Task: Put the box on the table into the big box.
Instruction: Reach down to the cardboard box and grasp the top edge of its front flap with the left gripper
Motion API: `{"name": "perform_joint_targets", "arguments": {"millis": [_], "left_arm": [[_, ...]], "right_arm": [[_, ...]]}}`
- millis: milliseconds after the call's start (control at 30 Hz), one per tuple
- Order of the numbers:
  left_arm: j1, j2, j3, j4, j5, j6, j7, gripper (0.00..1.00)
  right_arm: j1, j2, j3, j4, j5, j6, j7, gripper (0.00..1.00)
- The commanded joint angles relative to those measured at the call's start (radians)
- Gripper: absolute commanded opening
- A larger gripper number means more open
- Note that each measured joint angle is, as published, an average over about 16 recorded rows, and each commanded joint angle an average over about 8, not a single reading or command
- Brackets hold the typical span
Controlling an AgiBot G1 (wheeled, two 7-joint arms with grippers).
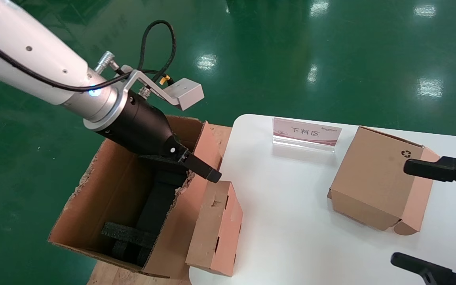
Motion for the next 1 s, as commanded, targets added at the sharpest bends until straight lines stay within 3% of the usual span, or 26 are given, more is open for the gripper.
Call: {"name": "perform_joint_targets", "arguments": {"millis": [33,400,1000], "left_arm": [[-0.022,0.014,0.027,0.001,0.006,0.005,-0.02,1.0],[-0.092,0.077,0.152,-0.003,-0.021,0.021,-0.112,1.0],[-0.108,0.126,0.288,-0.005,-0.106,0.035,-0.178,1.0]], "right_arm": [[0.0,0.0,0.0,0.0,0.0,0.0,0.0,1.0],[0.0,0.0,0.0,0.0,0.0,0.0,0.0,1.0],[0.0,0.0,0.0,0.0,0.0,0.0,0.0,1.0]]}}
